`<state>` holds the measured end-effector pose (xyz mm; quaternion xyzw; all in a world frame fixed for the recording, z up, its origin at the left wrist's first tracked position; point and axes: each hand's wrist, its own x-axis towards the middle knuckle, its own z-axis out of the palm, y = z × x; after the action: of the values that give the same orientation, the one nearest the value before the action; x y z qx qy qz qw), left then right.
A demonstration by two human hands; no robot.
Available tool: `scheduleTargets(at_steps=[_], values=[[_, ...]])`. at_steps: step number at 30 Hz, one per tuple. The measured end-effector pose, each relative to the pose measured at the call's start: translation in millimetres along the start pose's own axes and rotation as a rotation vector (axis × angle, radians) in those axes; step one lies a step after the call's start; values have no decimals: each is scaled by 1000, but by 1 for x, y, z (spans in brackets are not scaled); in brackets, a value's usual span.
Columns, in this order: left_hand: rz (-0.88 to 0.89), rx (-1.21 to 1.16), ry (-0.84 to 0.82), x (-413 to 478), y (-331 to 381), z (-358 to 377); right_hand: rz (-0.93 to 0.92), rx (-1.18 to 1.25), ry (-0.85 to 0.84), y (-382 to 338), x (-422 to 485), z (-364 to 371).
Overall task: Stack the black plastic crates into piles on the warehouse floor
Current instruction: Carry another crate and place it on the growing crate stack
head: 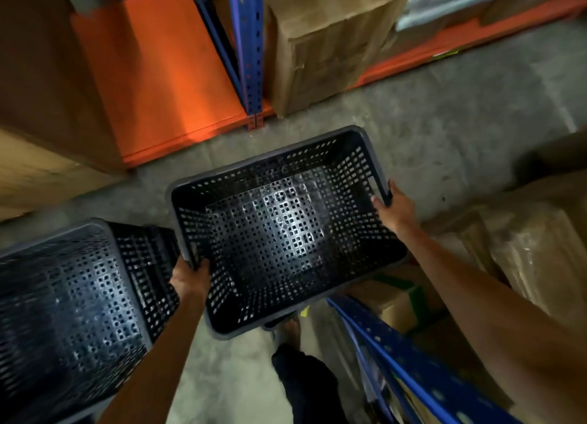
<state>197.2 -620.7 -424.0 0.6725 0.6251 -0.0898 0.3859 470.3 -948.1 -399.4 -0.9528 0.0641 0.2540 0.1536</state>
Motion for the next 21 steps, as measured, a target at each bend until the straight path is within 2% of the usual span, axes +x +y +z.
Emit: scheduleTargets(at_steps=[5,9,12,17,21], values=[[-4,29,-2,1,2,-8,-18,139,37,6,1,-5],[96,7,-38,-16,28,-40,-1,171,93,3,-30,-43],[152,8,-110,-42,64,-89,26,122,87,-10,-73,-99],[216,21,-128,-87,118,-177,27,217,161,-46,-153,-184],[369,16,-175,-114,147,-255,-32,273,238,-81,-212,-231]])
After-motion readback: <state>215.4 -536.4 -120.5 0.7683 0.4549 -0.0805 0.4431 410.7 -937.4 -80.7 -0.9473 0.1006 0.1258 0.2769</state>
